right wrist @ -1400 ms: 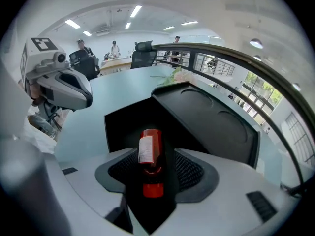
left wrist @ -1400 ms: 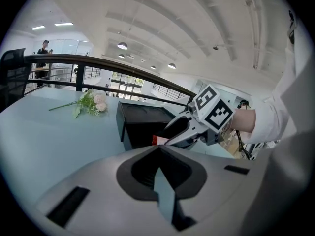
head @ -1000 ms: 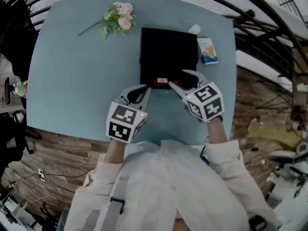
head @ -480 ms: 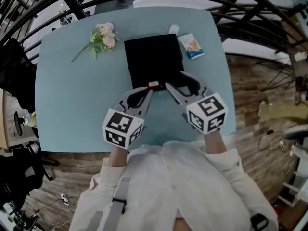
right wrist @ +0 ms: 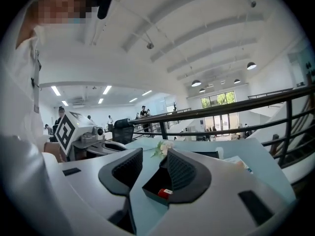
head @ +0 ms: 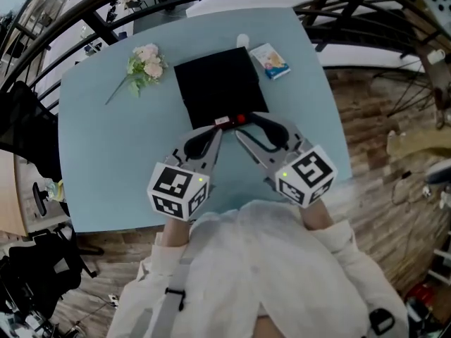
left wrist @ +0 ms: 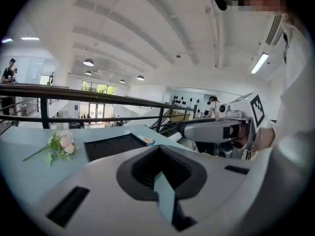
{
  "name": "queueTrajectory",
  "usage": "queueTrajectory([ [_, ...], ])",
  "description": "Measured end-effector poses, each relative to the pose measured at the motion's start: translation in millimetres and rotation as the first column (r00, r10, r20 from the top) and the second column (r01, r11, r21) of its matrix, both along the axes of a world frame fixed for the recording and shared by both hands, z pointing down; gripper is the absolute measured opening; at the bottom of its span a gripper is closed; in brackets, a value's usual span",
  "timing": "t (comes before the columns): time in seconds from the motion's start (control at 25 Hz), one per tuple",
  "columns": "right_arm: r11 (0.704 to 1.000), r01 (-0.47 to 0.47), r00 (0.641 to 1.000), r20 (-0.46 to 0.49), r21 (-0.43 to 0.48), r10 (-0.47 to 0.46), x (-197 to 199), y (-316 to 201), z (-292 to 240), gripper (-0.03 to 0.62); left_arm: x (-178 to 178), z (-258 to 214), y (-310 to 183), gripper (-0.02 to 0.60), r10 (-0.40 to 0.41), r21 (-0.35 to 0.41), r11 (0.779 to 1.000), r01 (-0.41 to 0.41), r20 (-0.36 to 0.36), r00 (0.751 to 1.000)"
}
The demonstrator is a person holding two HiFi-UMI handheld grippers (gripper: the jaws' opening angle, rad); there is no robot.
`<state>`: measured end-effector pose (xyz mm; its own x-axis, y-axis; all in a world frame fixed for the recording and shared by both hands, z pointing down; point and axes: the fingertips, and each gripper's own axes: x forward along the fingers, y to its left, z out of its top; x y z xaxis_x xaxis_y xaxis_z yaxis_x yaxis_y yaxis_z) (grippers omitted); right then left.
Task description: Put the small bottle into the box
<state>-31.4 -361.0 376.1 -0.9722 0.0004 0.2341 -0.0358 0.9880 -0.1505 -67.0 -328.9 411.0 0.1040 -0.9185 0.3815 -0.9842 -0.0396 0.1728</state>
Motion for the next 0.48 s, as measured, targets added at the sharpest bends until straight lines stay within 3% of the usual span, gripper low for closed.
queueTrajectory([
  [0.08,1.000,-0.013,1.000,0.017,-0.010,0.013,2,2,-2,0.105,4,0,1,0.002,0.015,-0.001,1.000,-0.015,0.003,1.000],
  [0.24,1.000,0.014,1.000,0.024,-0.021,-0.013,5,10,-1,0.074,10,-1,4,0.002,0.028,-0.003,1.000,-0.028,0.011,1.000],
  [0.48,0.999,-0.027,1.000,-0.006,-0.037,0.027,9,7,10,0.011,11,5,5,0.002,0.001,-0.033,0.999,-0.001,0.000,1.000],
])
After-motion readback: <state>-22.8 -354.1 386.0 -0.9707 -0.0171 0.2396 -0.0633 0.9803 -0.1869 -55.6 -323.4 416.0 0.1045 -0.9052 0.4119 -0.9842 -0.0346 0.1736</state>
